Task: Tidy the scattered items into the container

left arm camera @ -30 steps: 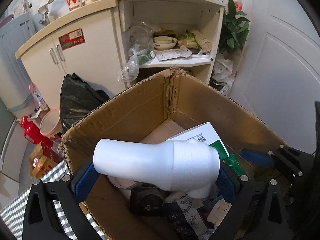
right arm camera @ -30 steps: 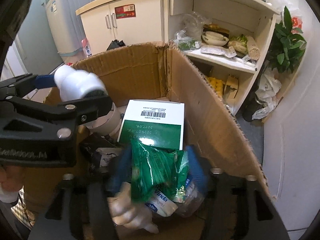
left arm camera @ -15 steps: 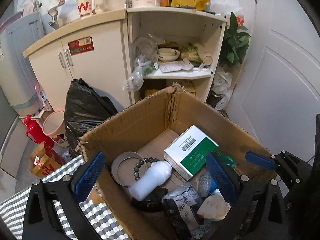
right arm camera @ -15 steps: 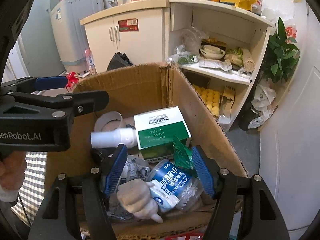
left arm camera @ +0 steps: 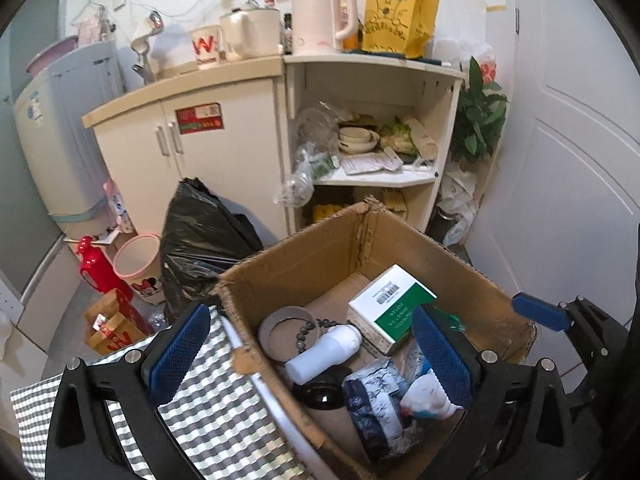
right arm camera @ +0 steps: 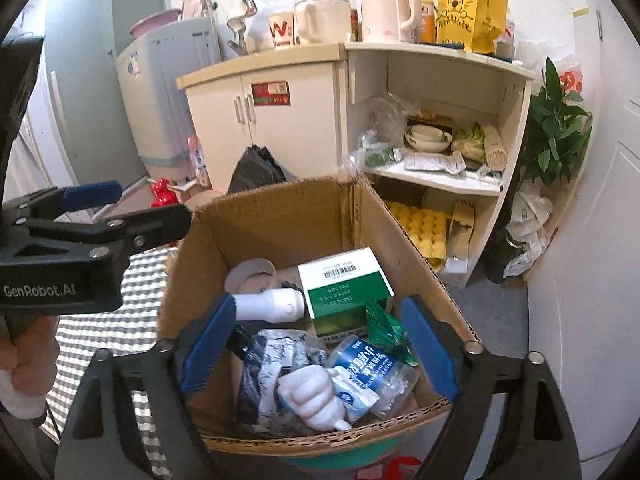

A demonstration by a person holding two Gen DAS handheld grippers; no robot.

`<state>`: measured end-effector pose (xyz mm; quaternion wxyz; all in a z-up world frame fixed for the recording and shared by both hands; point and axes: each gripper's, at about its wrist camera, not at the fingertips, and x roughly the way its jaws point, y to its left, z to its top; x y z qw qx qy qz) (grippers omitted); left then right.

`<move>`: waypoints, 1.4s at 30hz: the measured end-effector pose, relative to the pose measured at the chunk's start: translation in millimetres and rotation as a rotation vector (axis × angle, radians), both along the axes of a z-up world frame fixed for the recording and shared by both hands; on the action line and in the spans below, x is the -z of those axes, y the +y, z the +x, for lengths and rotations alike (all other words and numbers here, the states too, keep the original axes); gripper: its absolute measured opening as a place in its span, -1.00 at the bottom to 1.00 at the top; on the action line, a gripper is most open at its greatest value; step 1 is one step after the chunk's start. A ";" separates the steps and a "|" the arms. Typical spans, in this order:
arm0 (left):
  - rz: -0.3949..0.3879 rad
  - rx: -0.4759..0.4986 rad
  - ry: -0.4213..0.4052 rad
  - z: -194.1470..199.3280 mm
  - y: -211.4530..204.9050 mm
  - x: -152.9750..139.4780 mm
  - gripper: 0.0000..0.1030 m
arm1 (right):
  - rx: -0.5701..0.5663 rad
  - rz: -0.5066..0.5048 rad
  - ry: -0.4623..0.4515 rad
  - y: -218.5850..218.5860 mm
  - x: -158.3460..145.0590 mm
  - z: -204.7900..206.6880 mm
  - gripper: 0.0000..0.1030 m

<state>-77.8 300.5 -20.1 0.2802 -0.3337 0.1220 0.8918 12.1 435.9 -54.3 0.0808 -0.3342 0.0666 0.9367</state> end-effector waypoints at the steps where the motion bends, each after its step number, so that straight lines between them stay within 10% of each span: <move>1: 0.004 -0.009 0.003 1.5 -5.0 -2.1 1.00 | -0.004 0.002 0.009 -2.0 -2.3 1.1 0.81; 42: 0.083 -0.395 0.158 38.9 -209.1 -45.4 1.00 | -0.236 0.048 0.125 -144.4 -35.8 -5.9 0.99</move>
